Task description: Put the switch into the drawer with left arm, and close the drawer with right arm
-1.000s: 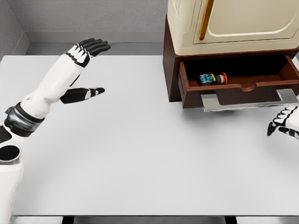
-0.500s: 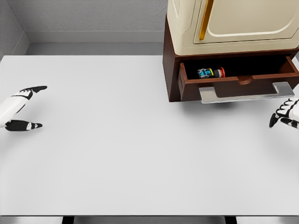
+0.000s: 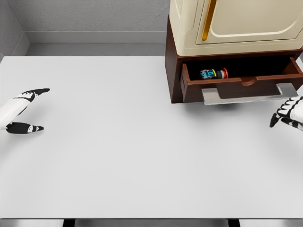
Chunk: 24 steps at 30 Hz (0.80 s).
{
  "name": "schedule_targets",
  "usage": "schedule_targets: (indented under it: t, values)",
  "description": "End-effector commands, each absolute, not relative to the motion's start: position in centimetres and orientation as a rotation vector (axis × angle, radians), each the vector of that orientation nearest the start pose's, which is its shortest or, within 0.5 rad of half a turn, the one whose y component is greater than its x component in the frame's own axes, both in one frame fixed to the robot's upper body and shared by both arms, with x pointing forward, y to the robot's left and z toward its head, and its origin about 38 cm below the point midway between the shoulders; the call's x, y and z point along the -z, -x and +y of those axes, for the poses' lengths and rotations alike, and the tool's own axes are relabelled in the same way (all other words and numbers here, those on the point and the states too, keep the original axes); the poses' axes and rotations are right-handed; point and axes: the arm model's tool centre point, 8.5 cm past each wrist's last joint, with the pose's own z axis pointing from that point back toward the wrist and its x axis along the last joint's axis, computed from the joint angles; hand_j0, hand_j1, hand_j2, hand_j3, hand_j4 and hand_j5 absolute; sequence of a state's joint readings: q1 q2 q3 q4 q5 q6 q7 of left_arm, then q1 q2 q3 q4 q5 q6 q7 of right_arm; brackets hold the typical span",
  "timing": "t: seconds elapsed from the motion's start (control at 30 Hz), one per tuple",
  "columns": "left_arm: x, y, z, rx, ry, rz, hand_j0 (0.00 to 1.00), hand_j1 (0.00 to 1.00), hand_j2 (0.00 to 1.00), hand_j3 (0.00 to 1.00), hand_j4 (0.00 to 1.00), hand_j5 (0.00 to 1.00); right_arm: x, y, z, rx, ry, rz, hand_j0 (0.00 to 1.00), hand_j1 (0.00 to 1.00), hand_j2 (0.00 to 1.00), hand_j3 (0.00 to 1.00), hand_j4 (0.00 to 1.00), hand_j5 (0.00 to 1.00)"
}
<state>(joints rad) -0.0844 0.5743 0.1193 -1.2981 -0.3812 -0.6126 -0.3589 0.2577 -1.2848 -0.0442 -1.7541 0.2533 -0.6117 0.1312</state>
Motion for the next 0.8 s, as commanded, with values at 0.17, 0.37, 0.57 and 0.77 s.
schedule_targets:
  t: [0.17, 0.37, 0.57, 0.77]
  values:
    - [-12.7, -36.8, 42.5, 1.219, -0.518, -1.578, 1.0, 1.0, 1.0, 1.0, 1.0, 1.0, -22.0, -30.3, -41.7, -1.811, 0.517, -1.492, 0.47, 0.47, 0.47, 0.47, 0.47, 0.47]
    - [-12.9, -36.8, 42.2, 1.225, -0.517, -1.586, 1.0, 1.0, 1.0, 1.0, 1.0, 1.0, -21.1, -30.4, -41.3, -1.777, 0.509, -1.514, 0.47, 0.47, 0.47, 0.47, 0.47, 0.47]
    - [-13.0, -36.7, 42.2, 1.228, -0.518, -1.586, 1.0, 1.0, 1.0, 1.0, 1.0, 1.0, -21.5, -32.1, -41.7, -1.763, 0.539, -1.523, 0.48, 0.48, 0.48, 0.48, 0.48, 0.48]
    - [-13.0, -36.7, 42.2, 1.225, -0.518, -1.588, 1.0, 1.0, 1.0, 1.0, 1.0, 1.0, -21.7, -32.2, -41.6, -1.773, 0.541, -1.522, 0.48, 0.48, 0.48, 0.48, 0.48, 0.48]
